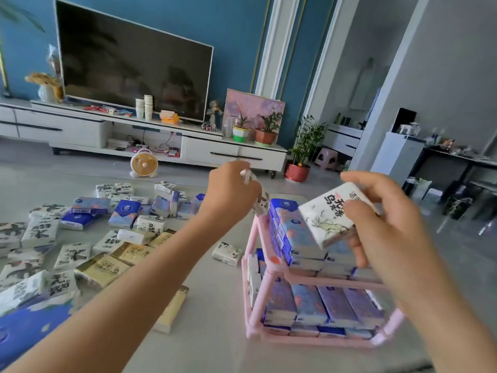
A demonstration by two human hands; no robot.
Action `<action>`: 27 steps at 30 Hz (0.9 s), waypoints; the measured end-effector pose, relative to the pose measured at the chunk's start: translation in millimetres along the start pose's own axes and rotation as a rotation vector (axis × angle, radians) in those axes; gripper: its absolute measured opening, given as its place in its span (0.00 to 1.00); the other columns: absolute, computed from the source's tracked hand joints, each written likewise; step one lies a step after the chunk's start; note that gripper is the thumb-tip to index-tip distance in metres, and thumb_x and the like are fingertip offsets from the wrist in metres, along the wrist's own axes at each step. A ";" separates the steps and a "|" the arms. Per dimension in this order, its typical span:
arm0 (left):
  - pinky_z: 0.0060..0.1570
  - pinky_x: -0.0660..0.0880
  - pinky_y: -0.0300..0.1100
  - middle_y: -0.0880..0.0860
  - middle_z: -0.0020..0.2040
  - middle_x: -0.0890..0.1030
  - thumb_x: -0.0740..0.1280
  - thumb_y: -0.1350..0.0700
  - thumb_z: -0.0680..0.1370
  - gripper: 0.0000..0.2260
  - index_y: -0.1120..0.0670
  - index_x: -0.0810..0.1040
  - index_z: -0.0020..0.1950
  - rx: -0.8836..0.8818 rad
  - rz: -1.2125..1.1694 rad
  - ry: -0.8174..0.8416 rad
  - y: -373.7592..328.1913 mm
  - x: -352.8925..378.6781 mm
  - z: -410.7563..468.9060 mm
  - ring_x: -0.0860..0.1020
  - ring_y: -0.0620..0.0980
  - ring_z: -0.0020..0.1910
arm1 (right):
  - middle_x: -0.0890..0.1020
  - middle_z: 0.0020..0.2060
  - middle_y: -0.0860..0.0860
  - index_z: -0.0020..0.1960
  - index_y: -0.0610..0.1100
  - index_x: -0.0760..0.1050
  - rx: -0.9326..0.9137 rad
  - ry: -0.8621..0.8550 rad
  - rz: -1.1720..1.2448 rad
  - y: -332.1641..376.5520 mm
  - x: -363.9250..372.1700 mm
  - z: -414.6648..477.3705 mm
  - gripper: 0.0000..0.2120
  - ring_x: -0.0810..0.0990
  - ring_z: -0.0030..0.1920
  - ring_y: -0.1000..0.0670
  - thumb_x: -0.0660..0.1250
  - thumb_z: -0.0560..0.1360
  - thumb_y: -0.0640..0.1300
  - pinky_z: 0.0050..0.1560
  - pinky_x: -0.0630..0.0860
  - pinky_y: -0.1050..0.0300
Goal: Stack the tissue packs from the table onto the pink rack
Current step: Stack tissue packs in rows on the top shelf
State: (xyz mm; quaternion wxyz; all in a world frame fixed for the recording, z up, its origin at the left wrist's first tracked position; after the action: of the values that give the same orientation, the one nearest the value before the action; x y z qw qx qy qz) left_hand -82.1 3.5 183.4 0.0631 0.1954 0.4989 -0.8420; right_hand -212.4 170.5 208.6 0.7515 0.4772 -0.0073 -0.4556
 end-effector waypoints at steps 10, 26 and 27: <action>0.34 0.70 0.41 0.53 0.39 0.68 0.61 0.65 0.74 0.02 0.61 0.74 0.44 -0.005 0.290 0.150 -6.2 54.7 29.2 0.72 0.54 0.36 | 0.76 0.42 0.56 0.56 0.54 0.72 0.054 0.062 0.055 -14.7 2.4 38.0 0.14 0.74 0.21 0.51 0.62 0.76 0.39 0.27 0.74 0.59; 0.46 0.73 0.47 0.61 0.54 0.74 0.55 0.57 0.81 0.11 0.62 0.74 0.51 0.129 0.546 0.326 -9.0 100.4 25.8 0.75 0.60 0.52 | 0.76 0.38 0.47 0.53 0.52 0.75 0.101 0.124 0.057 -36.2 10.5 51.2 0.11 0.75 0.19 0.51 0.64 0.74 0.38 0.26 0.74 0.57; 0.49 0.72 0.48 0.61 0.55 0.73 0.54 0.57 0.81 0.12 0.62 0.73 0.55 0.117 0.520 0.375 -6.5 104.7 26.1 0.74 0.60 0.53 | 0.75 0.38 0.47 0.54 0.51 0.75 0.098 0.134 0.047 -35.7 12.5 51.5 0.12 0.76 0.20 0.51 0.63 0.75 0.38 0.28 0.75 0.54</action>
State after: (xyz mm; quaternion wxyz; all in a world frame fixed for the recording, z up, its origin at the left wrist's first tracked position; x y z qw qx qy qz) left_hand -186.9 -6.6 158.7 0.1716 0.4712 0.3860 -0.7743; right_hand -252.3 120.6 205.5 0.7367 0.5422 0.0094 -0.4040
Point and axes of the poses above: each hand's wrist, its own z-axis towards the middle knuckle, its own x-axis out of the palm, y = z × x, the point moved 10 cm from there along z, towards the middle knuckle
